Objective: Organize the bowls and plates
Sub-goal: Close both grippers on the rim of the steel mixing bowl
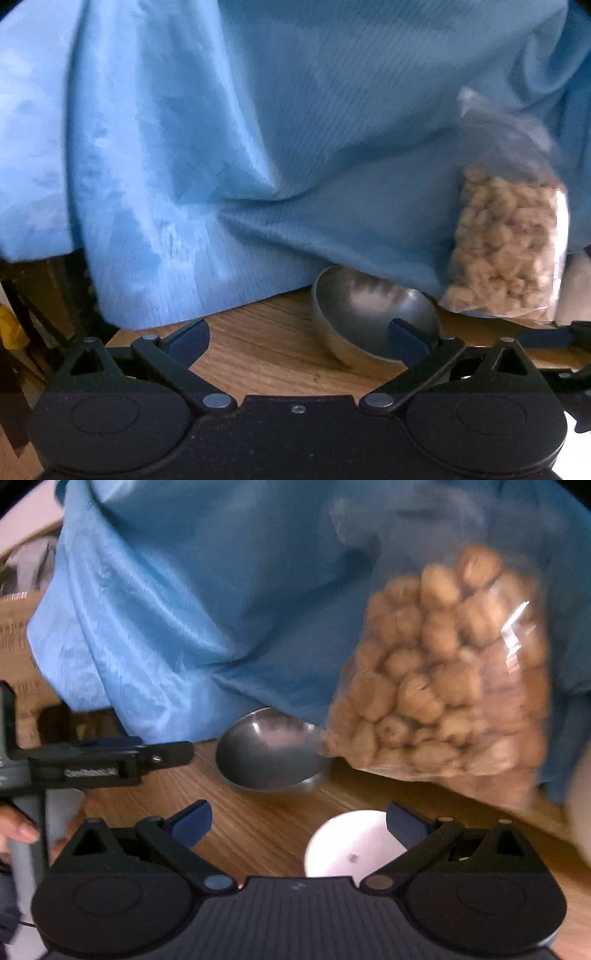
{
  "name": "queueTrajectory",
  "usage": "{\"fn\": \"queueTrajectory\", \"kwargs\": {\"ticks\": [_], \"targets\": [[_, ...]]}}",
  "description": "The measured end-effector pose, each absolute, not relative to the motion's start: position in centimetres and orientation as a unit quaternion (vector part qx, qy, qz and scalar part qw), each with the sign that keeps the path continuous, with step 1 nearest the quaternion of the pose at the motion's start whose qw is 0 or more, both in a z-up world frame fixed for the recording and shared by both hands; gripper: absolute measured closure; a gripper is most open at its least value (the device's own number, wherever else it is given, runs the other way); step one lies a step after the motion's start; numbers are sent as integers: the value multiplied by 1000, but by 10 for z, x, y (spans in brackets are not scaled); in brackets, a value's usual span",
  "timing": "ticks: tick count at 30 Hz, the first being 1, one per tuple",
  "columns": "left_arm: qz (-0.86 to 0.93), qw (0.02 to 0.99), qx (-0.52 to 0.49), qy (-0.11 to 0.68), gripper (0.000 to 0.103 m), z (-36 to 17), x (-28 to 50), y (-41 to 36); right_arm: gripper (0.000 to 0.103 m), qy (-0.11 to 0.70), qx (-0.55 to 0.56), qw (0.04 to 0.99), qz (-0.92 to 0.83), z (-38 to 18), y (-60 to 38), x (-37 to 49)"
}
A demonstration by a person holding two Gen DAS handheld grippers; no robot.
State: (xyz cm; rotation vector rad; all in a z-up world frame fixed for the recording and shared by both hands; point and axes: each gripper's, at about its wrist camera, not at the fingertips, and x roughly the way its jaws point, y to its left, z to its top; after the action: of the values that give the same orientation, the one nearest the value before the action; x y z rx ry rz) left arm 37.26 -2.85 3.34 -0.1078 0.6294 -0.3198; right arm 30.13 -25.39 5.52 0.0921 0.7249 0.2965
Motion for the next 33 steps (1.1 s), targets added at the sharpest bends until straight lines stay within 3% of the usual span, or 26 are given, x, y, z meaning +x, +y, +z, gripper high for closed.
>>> {"fn": "queueTrajectory", "kwargs": {"ticks": [8,17,23,29,31,33], "targets": [[-157,932,-36,324,1,25,405,-36,1,363,46,915,170,44,-240,338],[-158,927,-27,339,2,17,419,-49,17,392,56,904,160,34,-233,362],[-178,923,-7,342,10,15,420,-56,23,393,68,902,166,28,-233,370],[-191,919,-9,346,32,15,423,-61,32,386,91,903,168,26,-240,370],[-199,916,-13,349,52,15,422,-63,39,383,97,903,166,26,-243,370],[-205,913,-16,353,57,16,419,-67,47,383,106,902,168,25,-249,369]]}}
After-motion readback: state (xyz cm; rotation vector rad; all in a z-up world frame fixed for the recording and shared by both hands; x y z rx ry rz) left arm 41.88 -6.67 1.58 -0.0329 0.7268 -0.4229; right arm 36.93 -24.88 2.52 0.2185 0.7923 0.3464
